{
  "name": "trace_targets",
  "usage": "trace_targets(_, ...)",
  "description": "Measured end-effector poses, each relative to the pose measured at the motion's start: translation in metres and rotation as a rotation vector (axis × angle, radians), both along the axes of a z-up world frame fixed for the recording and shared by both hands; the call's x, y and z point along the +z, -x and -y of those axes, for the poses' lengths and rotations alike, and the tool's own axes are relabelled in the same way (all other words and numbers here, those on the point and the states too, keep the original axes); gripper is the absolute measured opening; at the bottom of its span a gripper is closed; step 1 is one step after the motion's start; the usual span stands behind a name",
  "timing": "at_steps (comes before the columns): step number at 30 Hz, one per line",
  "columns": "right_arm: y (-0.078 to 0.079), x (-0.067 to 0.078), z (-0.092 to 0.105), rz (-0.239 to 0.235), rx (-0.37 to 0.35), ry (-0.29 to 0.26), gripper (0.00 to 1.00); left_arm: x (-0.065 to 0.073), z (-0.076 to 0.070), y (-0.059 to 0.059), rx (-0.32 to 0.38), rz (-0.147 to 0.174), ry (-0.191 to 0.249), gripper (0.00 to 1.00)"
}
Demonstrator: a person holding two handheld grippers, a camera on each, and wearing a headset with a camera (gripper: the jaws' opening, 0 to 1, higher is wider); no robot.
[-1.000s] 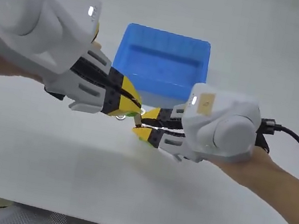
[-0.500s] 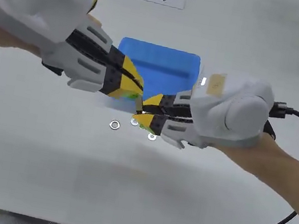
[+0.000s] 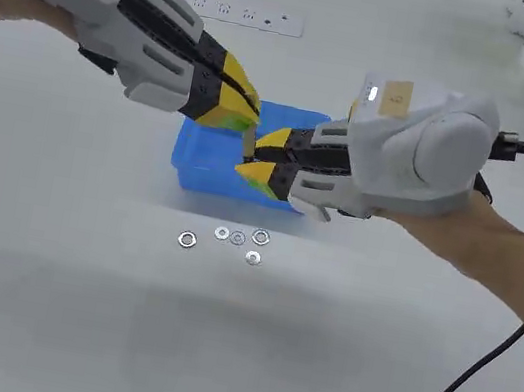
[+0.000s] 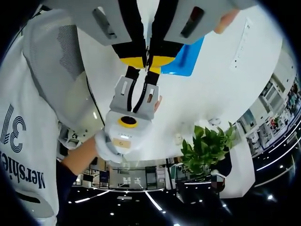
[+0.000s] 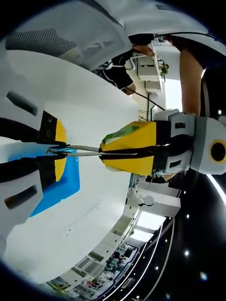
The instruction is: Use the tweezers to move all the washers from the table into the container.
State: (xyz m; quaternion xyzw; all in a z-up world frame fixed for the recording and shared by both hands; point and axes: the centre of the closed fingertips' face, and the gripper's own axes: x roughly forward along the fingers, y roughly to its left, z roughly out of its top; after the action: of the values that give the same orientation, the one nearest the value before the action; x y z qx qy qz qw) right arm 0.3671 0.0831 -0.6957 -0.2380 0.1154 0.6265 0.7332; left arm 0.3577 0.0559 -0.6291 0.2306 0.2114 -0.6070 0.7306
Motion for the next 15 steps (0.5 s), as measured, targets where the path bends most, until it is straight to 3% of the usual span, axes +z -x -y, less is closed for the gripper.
trace_targets(7, -0.021, 0.002, -0.004, 0.010, -0.015, -0.014, 0.10, 0.001, -0.004, -0.022, 0.014, 0.001, 0.009, 0.06)
trace_targets(15, -0.044, -0.008, -0.008, 0.000, -0.022, -0.010, 0.10, -0.011, -0.008, -0.048, 0.048, -0.014, 0.026, 0.06)
